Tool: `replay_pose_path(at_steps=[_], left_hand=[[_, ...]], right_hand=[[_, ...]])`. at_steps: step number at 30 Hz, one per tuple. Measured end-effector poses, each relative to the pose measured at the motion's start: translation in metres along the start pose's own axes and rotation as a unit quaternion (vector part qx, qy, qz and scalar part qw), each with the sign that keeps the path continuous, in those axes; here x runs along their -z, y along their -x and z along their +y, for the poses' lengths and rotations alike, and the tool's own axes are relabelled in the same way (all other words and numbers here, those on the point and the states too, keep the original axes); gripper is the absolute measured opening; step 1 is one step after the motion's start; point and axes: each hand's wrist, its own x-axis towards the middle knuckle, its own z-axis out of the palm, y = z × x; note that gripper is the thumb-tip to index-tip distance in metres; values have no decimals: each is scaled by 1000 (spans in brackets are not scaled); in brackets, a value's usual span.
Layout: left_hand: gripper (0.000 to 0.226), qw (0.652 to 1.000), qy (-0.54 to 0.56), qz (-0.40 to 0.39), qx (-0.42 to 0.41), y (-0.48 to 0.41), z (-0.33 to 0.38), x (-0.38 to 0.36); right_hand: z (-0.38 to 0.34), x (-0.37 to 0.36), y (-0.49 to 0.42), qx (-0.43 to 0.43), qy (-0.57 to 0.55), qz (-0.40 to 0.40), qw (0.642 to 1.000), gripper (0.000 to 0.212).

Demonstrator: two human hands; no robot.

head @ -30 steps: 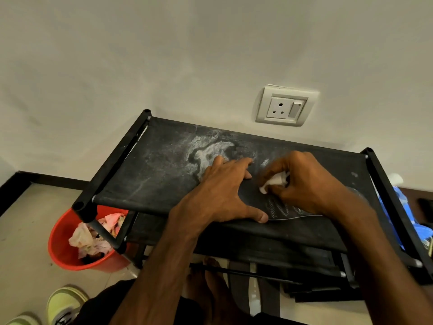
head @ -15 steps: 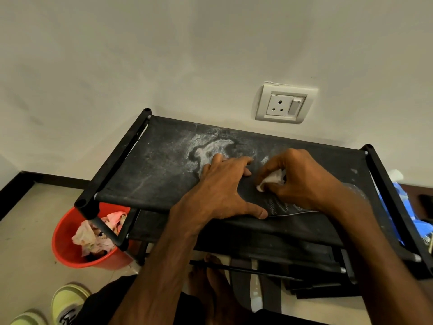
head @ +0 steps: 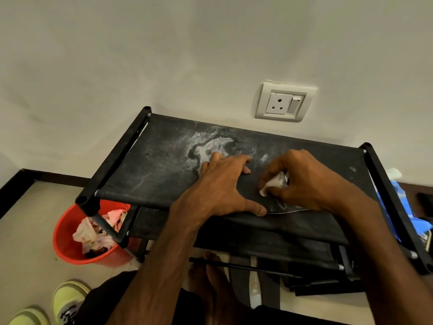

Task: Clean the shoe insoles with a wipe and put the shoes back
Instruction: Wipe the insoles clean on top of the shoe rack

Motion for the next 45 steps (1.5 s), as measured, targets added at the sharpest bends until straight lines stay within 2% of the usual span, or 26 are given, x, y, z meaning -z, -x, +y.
replay_pose_path(at_steps=[4, 7, 9, 14, 16, 20, 22, 24, 30, 33, 36, 40, 43, 45], left_hand=[[111, 1000, -5, 3, -3, 1, 1, 1], [111, 1000, -6, -1, 0, 1, 2, 2], [111, 1000, -8, -2, 1, 2, 3, 3], [111, 1000, -6, -8, 2, 3, 4, 3], [111, 1000, -6, -8, 3, 3, 4, 3], [110, 1000, -11, -5, 1, 3, 4, 3], [110, 1000, -10, -4, 0, 3, 4, 3], [111, 1000, -4, -6, 2, 3, 3, 3], [114, 999, 17, -27, 14, 5, 1, 6], [112, 999, 24, -36, 15, 6, -1, 8], [112, 999, 25, -31, 13, 6, -2, 9], [113, 999, 23, -29, 10, 6, 1, 8], [113, 999, 21, -25, 8, 6, 1, 8], [113, 999, 20, -25, 8, 6, 1, 9]], right_hand=[[4, 8, 11, -8, -10, -96, 995, 14], [6, 12, 13, -4, -20, -129, 991, 15], [7, 11, 12, 1, -20, -116, 993, 15], [7, 3, 5, 9, -19, -4, 1000, 20], [9, 4, 6, 14, -14, -23, 1000, 18], [11, 11, 13, -1, -17, -114, 993, 14], [11, 12, 15, -1, -20, -120, 993, 15], [11, 10, 14, -1, -26, -96, 995, 16], [18, -7, -4, -45, -17, 93, 995, 22], [20, -14, -9, -64, -19, 139, 988, 21], [14, -14, -10, -35, -11, 97, 995, 20], [8, -4, -3, 31, -38, -31, 998, 20], [10, 5, 6, 27, -54, -121, 991, 17], [13, 8, 9, 20, -64, -150, 986, 16]])
